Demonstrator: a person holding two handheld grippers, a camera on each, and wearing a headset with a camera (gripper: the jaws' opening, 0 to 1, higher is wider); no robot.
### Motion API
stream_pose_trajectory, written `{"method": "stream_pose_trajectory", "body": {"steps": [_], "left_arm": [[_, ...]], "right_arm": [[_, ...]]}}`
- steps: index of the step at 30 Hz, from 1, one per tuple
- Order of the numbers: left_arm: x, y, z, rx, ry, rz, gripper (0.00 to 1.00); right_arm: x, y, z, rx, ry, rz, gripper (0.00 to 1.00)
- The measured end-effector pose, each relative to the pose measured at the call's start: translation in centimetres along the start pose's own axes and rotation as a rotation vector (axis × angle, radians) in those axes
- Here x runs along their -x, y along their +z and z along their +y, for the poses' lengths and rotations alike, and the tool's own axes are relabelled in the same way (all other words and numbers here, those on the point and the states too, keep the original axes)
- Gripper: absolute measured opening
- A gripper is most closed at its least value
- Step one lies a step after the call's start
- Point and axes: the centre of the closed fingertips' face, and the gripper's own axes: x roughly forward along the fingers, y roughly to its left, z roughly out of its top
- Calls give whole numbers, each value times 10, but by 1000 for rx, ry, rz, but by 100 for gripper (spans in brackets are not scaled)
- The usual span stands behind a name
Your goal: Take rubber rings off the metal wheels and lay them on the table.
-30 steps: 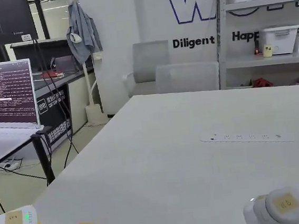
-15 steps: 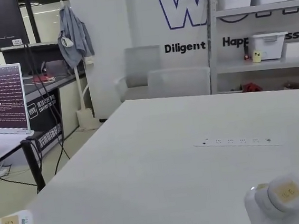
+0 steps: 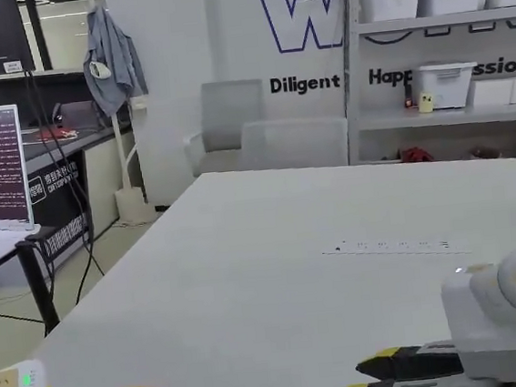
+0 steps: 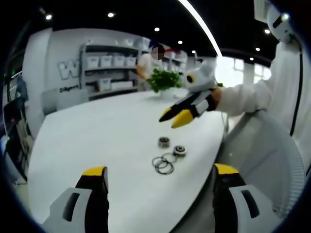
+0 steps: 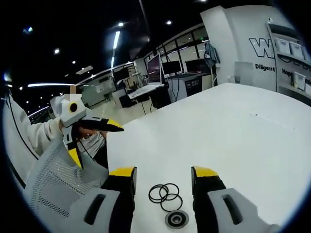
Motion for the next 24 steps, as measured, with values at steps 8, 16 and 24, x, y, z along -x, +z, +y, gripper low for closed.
{"method": "stream_pose_trajectory", "body": {"steps": [8,16,24], "left_arm": [[-3,1,1,-3,-13,-9,94],[-3,3,4,-17,-16,-14,97],[-7,1,6,-21,-28,-3,97]], "right_arm": [[23,21,12,6,17,-52,58],[58,29,13,37,-14,-67,66],[93,17,3,42,-56,-63,70]]}}
